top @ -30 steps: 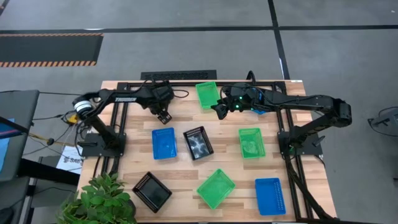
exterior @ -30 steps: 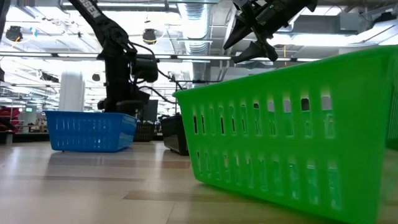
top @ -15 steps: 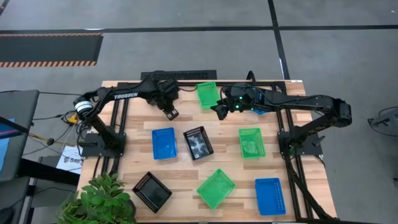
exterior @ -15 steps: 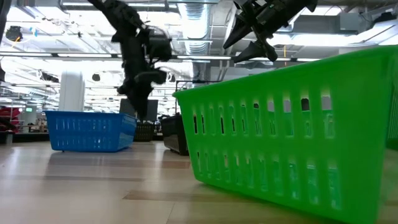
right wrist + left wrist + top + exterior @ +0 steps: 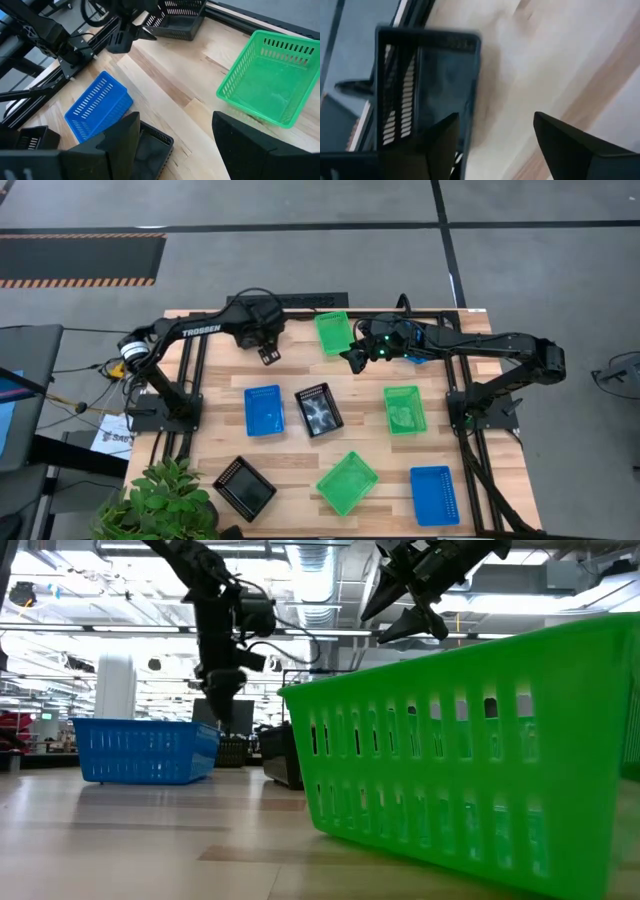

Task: Stack baskets by color
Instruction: Adjust the top black bin

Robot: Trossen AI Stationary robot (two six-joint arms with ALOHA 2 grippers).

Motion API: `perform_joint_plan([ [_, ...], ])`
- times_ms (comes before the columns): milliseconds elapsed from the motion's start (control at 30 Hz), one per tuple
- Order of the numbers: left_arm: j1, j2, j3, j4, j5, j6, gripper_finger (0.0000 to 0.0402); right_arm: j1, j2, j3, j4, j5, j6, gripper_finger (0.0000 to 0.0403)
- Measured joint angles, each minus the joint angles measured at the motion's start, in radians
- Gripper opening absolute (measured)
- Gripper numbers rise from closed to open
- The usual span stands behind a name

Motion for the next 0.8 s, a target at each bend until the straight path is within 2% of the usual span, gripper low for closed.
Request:
perform_joint_plan([
  [100,0.029,0.0,-0.036,0.018,-0.021,0.001,0.0248,0.0,0.0,0.0,0.0,0.0,0.0,0.0273],
  [400,0.093,0.0,-0.107,0.03,0.015,0.002,0.0224,0.0,0.0,0.0,0.0,0.0,0.0,0.0273],
  [667,0.099,0.001,-0.138,0.039,0.166,-0.105,0.0192,0.0,0.0,0.0,0.0,0.0,0.0,0.0273],
  [800,0.092,0.001,-0.129,0.08,0.334,-0.272,0.0175,0.0,0.0,0.0,0.0,0.0,0.0,0.0273],
])
